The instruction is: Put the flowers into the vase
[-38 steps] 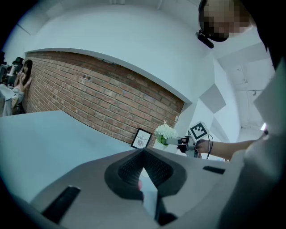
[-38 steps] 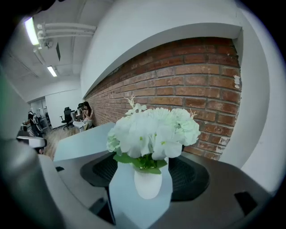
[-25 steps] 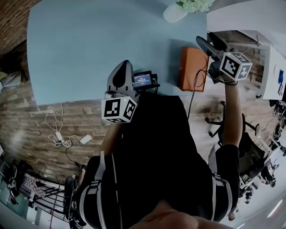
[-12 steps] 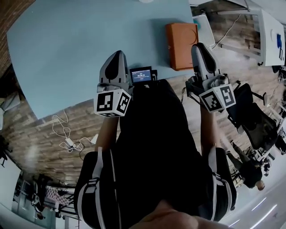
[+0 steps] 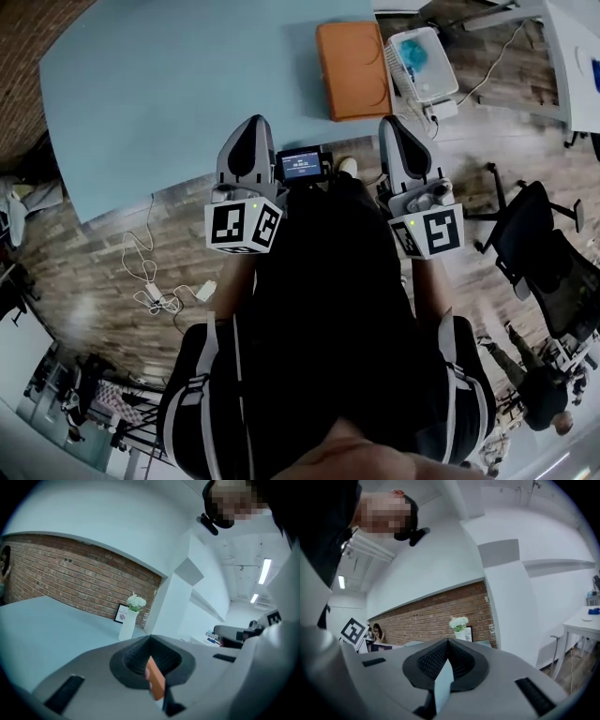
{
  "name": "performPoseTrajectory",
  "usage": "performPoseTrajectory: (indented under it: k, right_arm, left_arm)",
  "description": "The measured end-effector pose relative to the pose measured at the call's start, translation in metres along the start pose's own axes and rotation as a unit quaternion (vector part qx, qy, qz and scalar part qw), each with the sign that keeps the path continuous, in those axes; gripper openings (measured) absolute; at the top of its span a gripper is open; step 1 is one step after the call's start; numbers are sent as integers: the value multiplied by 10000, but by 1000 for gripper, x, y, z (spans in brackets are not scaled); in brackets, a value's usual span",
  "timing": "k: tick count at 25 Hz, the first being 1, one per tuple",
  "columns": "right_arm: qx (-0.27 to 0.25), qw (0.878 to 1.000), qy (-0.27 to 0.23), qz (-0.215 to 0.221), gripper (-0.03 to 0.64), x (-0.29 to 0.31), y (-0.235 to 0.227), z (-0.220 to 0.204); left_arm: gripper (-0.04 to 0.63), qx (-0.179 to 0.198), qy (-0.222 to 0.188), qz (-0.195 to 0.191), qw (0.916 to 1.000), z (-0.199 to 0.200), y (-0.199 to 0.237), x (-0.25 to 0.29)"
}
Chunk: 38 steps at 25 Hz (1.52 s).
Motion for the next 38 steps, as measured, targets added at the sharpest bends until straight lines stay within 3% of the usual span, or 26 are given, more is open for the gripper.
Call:
performPoseTrajectory:
  k: [2,6,14,18,24,28,38]
  right_arm:
    - [-146,9992,12,359,18,-35,4,-7]
    - [304,9949,144,951,18,-83,11,-31]
    - [256,9917,453,1173,17,-143,34,-49]
    - [397,9904,619,1170,17,-146,58,-65]
    - [32,9890,901,1174,15,-151,97,-86]
    - [-184,9880,987,1172,15,-149,114,-94]
    - [-133,9897,977,1039,15,-138,130,-99]
  left_arm:
    - [17,21,-127,196,9997,-1,-34,-27]
    - [17,122,-173,534,9983,-14,-82,-74]
    - [17,363,-387,478,9974,-8,-129,-128]
    - [17,324,-426,523,9972,-12,-119,-160]
    - [17,74,-462,718,9963,-24,-94,-193]
    - [17,-19,-492,674,9965,-28,-84,-201]
    - [17,-80,-456,535,9975,-29,-63,-208]
Point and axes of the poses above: the fingertips, and each gripper's own axes: x forward along the fingers, y to its left, z out of its top, the point moved 3 cm from there along -x, backward along the fingers, and after that the axes turned 14 degrees about x, right-handed, at the moved point
